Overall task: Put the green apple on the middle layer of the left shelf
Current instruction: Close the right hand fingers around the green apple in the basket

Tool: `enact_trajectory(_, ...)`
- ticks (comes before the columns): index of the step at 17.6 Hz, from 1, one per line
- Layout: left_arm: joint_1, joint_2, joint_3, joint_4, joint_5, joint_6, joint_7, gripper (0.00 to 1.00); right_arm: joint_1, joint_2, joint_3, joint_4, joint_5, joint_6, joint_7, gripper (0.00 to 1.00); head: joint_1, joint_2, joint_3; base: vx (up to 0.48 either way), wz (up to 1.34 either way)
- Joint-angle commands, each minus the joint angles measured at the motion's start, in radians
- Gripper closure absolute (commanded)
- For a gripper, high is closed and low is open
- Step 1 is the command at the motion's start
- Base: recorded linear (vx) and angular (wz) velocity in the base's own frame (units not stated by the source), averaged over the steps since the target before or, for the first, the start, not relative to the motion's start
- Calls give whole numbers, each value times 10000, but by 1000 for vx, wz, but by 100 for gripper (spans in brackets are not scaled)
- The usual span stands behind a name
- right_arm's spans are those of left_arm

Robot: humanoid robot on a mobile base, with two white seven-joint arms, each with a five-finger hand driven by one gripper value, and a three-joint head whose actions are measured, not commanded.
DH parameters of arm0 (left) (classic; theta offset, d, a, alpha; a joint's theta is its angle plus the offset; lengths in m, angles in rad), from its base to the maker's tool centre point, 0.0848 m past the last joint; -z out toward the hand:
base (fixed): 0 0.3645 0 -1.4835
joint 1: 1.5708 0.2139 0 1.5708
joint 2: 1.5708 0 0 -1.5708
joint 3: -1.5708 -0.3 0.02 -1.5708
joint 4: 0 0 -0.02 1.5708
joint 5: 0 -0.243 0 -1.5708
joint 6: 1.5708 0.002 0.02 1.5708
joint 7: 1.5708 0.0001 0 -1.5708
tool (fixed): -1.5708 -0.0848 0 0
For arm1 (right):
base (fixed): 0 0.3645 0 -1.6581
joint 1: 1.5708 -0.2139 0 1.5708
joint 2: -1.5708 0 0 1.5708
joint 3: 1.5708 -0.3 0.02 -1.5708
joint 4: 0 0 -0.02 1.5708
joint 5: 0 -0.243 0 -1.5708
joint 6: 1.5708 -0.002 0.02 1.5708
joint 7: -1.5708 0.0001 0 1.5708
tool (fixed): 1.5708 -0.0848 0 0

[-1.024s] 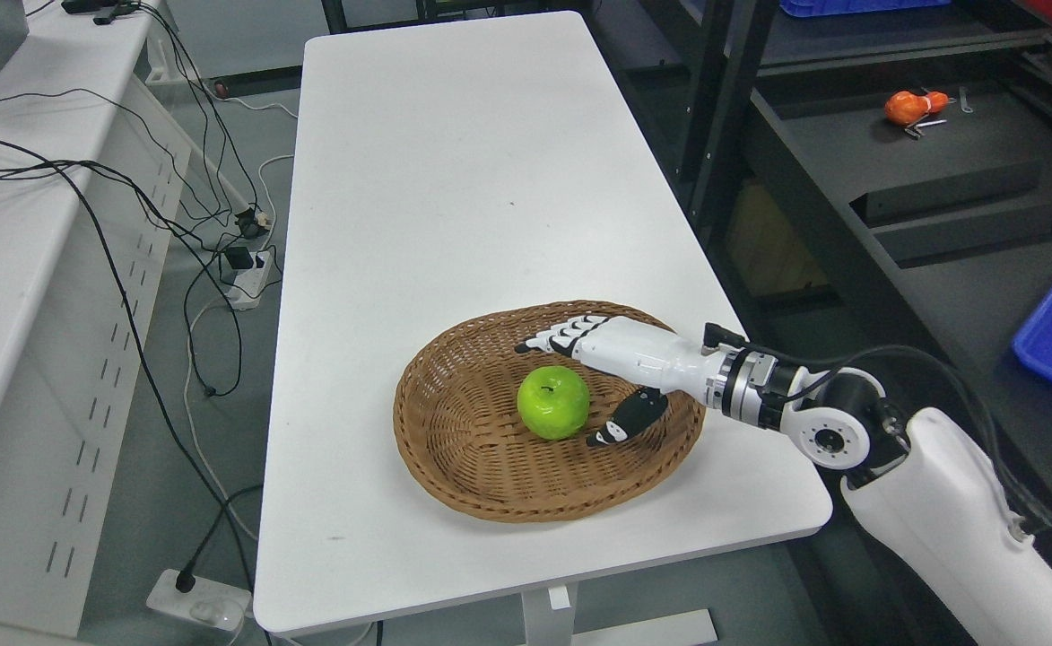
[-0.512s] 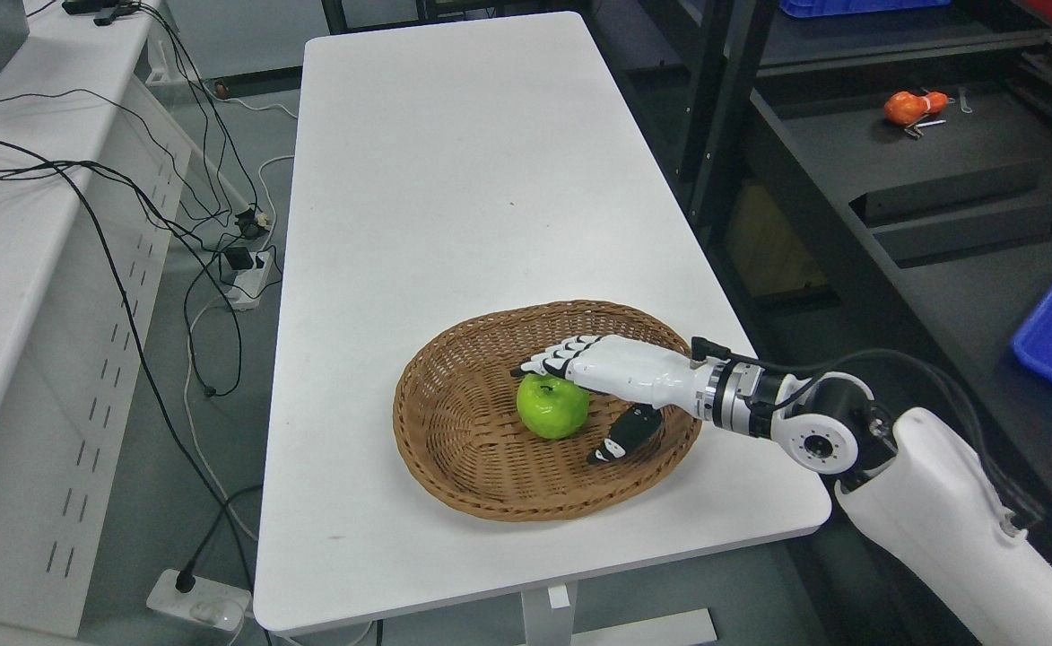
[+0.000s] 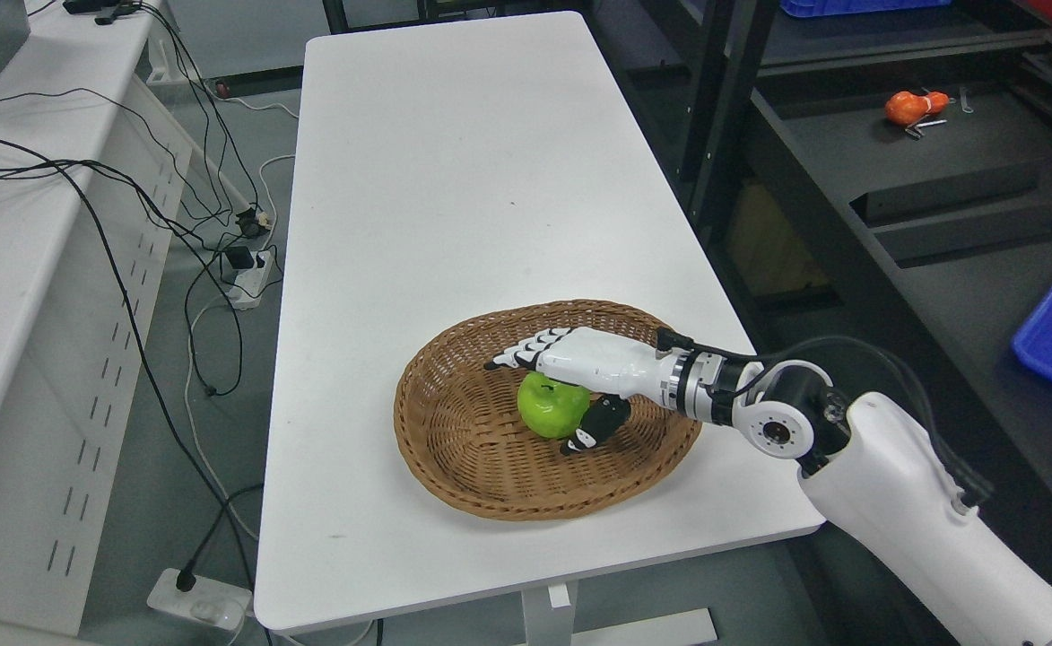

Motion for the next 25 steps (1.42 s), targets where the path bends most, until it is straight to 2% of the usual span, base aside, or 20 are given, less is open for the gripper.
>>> enact_trajectory(1, 0, 175, 0, -4, 0, 1, 4, 0, -242, 560, 404, 1399, 470, -15, -55, 1, 0, 0, 0, 0, 0)
enact_trajectory(5, 0, 175, 0, 11, 0, 1, 4, 0, -227, 437, 404, 1384, 486, -107, -86, 12, 0, 0, 0, 0, 0)
enact_trajectory(8, 0, 175, 0, 11, 0, 1, 4, 0, -212, 269, 389, 1384, 486, -184, -86, 13, 0, 0, 0, 0, 0)
enact_trajectory(10, 0, 175, 0, -4, 0, 1, 4, 0, -196, 162, 297, 1384, 486, -352, -101, 18, 0, 0, 0, 0, 0)
enact_trajectory(16, 0, 175, 0, -4, 0, 1, 4, 0, -104, -268, -254, 1322, 470, -1074, -867, 54, 0, 0, 0, 0, 0)
enact_trajectory(17, 0, 175, 0, -4, 0, 1, 4, 0, -89, -268, -559, 1307, 470, -1089, -898, 64, 0, 0, 0, 0, 0)
enact_trajectory(18, 0, 175, 0, 11, 0, 1, 4, 0, -74, -268, -729, 1292, 470, -1089, -929, 71, 0, 0, 0, 0, 0)
enact_trajectory(19, 0, 175, 0, -4, 0, 1, 4, 0, -43, -284, -943, 1276, 455, -1104, -929, 87, 0, 0, 0, 0, 0)
enact_trajectory(20, 0, 175, 0, 11, 0, 1, 4, 0, 48, -284, -1082, 1261, 470, -1105, -914, 96, 0, 0, 0, 0, 0)
enact_trajectory(23, 0, 175, 0, -4, 0, 1, 4, 0, 721, -452, -2015, 513, 470, -1105, -1112, 98, 0, 0, 0, 0, 0)
enact_trajectory(25, 0, 175, 0, -4, 0, 1, 4, 0, 1518, -361, -3103, -285, 470, -1074, -2394, 98, 0, 0, 0, 0, 0)
